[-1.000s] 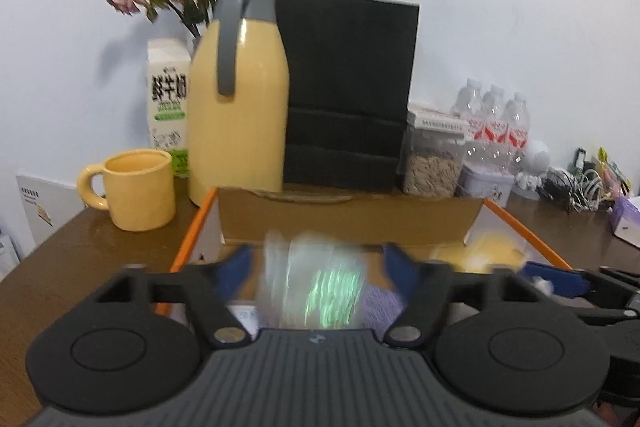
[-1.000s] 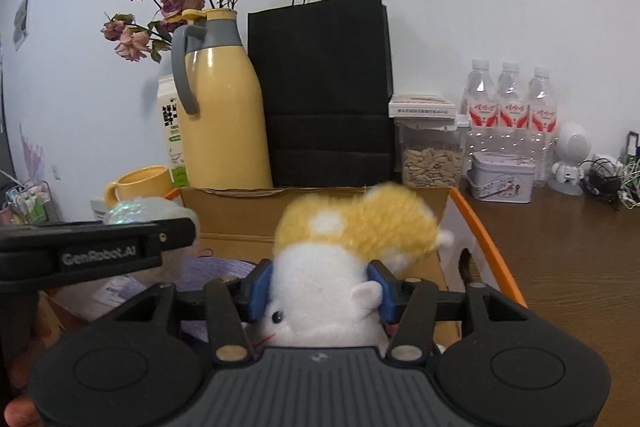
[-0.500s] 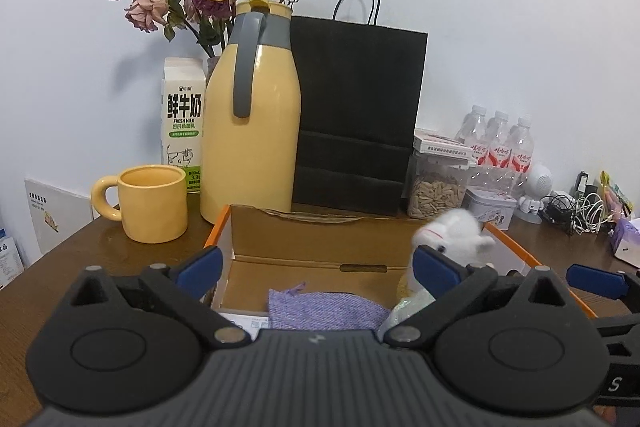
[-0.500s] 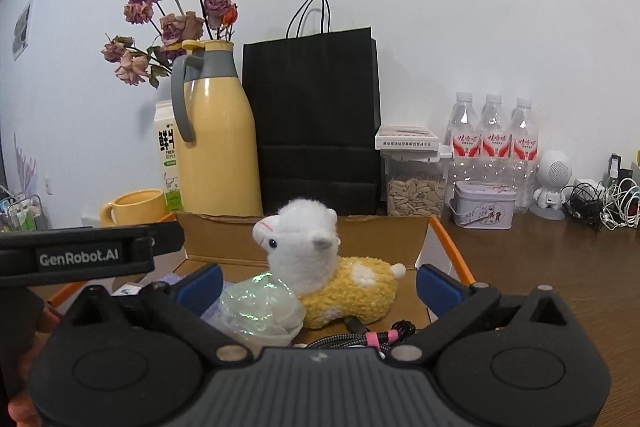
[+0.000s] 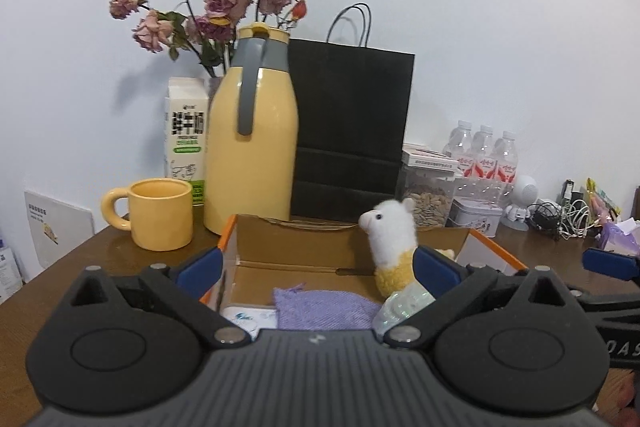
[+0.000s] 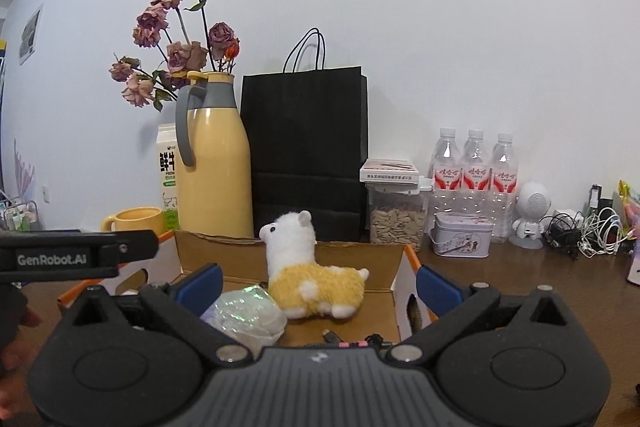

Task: Organize objects
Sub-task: 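Drop the plastic bag into the box with the left gripper while the right gripper releases the alpaca inside, then grasp a white bottle cap on the table with the right gripper, then carry the cap toward the box with the right gripper while the left gripper grasps the black cable, then release the cable into the box with the left gripper while the right gripper drops the cap inside, then grasp the black USB cable with the right gripper while the left gripper approaches the gold block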

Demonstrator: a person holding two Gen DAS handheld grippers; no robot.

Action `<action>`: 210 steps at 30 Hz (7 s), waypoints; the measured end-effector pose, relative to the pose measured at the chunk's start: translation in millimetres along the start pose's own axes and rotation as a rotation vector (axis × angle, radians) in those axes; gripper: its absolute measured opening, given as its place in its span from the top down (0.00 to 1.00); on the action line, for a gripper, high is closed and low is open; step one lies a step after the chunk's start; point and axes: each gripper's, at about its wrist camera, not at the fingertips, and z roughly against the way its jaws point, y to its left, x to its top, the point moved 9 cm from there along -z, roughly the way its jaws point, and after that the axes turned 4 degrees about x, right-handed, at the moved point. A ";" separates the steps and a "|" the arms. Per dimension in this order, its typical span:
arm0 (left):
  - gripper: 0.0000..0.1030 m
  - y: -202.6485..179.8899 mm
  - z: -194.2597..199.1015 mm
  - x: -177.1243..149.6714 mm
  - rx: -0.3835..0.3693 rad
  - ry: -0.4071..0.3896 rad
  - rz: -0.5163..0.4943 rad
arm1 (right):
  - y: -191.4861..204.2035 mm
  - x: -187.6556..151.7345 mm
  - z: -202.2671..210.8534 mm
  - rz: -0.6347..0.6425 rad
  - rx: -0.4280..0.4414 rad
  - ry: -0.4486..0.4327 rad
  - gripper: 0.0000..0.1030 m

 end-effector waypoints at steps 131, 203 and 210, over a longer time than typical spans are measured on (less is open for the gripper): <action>0.62 -24.6 41.2 -0.9 -0.094 0.048 -0.129 | 27.9 0.2 33.6 0.070 0.063 0.024 0.62; 0.00 25.4 30.4 -26.3 0.033 0.137 -0.092 | -66.9 -76.0 40.5 0.036 -0.041 0.304 0.00; 0.00 36.5 45.6 -46.7 0.034 0.199 -0.097 | -64.4 -104.6 37.9 0.046 0.021 0.413 0.03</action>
